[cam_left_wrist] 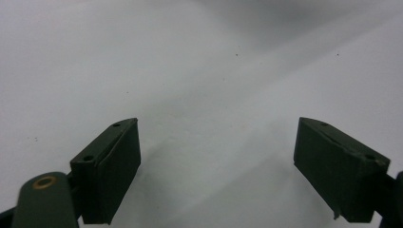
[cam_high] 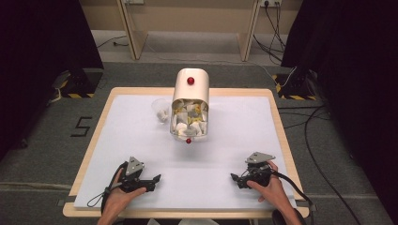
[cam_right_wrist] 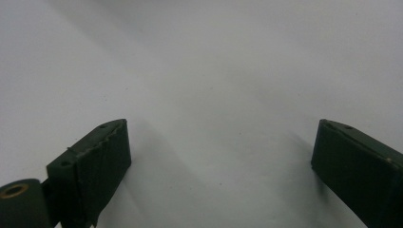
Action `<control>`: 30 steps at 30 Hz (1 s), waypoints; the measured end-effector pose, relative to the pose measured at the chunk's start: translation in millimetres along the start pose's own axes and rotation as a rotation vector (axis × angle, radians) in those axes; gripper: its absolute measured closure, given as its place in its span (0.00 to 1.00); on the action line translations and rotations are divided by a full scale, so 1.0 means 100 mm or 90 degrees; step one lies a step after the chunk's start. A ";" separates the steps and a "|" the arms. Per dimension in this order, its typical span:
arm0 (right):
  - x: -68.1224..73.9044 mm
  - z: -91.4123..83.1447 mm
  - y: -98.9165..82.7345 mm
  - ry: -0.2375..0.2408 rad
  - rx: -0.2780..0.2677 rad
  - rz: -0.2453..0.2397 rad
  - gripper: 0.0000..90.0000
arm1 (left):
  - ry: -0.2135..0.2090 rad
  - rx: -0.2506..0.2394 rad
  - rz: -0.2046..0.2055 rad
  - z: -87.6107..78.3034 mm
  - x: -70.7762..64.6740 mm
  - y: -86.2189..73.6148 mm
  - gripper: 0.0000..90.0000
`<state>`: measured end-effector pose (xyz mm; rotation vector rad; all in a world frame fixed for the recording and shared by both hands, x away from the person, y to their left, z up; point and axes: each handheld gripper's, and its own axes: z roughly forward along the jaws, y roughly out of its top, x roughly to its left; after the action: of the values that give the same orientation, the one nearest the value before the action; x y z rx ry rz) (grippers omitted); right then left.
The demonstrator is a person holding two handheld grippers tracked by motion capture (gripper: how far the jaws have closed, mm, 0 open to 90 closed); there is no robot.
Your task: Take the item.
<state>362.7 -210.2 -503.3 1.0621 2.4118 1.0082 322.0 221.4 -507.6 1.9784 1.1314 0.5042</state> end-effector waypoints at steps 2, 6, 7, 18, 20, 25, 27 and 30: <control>0.00 0.00 0.00 0.000 0.000 0.000 0.07 | 0.005 0.006 -0.001 -0.01 0.00 -0.01 0.17; 0.00 0.00 0.00 0.000 0.000 0.000 0.07 | -0.003 0.026 0.004 -0.03 -0.02 -0.05 0.17; 0.00 0.00 0.00 0.000 0.000 0.000 0.07 | 0.002 0.024 0.012 -0.04 -0.02 -0.07 0.17; 0.00 0.00 0.00 0.000 0.000 0.001 0.07 | 0.012 -0.041 -0.002 -0.08 -0.07 -0.25 0.17; 0.00 0.00 0.00 0.000 0.000 0.000 0.07 | 0.011 -0.041 -0.003 -0.08 -0.07 -0.25 0.17; 0.00 0.00 0.00 0.000 0.000 0.000 0.07 | 0.011 -0.043 -0.003 -0.08 -0.07 -0.25 0.17; 0.00 0.00 0.00 0.000 0.000 0.000 0.07 | 0.011 -0.043 -0.004 -0.08 -0.07 -0.25 0.17; 0.00 0.00 0.00 0.000 0.000 0.000 0.07 | 0.011 -0.043 -0.004 -0.08 -0.06 -0.25 0.17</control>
<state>362.6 -210.2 -503.3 1.0621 2.4118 1.0083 299.4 226.9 -522.2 1.9147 1.1159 0.5498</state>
